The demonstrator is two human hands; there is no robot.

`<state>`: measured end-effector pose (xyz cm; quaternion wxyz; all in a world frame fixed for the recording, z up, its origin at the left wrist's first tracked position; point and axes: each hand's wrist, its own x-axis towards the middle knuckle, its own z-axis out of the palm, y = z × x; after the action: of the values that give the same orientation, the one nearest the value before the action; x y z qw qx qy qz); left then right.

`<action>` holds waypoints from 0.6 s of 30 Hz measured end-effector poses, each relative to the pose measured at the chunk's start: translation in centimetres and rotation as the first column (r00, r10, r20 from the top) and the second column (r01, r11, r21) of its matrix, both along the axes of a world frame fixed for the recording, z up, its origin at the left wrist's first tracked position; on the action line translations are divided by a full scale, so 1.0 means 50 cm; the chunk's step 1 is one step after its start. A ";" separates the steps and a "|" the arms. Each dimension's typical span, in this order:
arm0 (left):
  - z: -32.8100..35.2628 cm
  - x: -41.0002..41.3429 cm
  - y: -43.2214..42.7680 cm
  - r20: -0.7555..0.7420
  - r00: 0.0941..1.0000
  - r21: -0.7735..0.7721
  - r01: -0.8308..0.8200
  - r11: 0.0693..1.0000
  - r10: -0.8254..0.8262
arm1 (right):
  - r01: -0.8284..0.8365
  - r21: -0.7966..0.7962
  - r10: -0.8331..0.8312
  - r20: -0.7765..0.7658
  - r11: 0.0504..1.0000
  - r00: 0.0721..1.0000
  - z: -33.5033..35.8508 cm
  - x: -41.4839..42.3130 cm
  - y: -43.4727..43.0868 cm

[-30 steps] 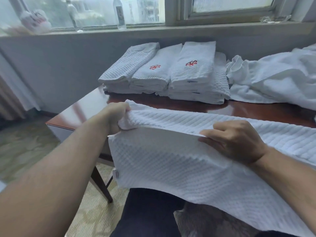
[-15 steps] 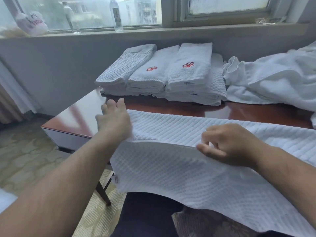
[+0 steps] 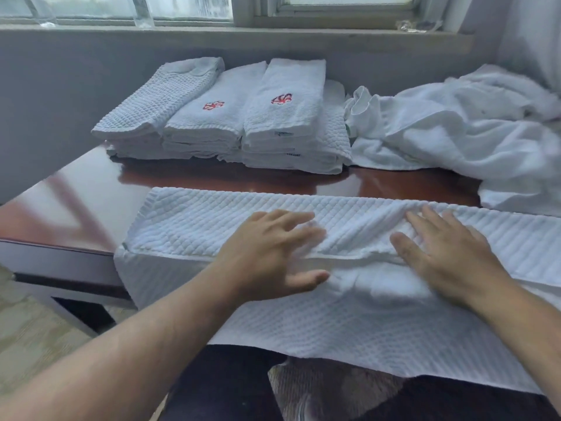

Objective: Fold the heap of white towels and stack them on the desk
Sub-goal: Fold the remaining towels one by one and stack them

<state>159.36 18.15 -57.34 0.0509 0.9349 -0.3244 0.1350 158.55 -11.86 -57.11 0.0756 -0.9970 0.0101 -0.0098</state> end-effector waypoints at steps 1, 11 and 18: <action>0.001 0.008 0.004 -0.007 1.000 -0.024 0.012 1.000 -0.012 | -0.014 -0.004 0.014 0.002 1.000 1.000 -0.001 0.012 0.002; 0.014 0.076 0.054 0.123 0.986 -0.166 0.134 0.977 -0.114 | -0.419 0.174 0.373 0.247 0.891 0.895 0.021 0.056 -0.009; 0.020 0.072 0.052 0.156 0.976 -0.109 0.168 0.980 -0.150 | -0.528 -0.032 0.444 0.586 0.849 0.678 0.014 0.038 -0.003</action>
<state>162.98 20.75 -56.33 0.0941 0.8886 -0.3922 0.2186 160.46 -12.02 -56.43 0.1445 -0.9050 -0.2779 -0.2877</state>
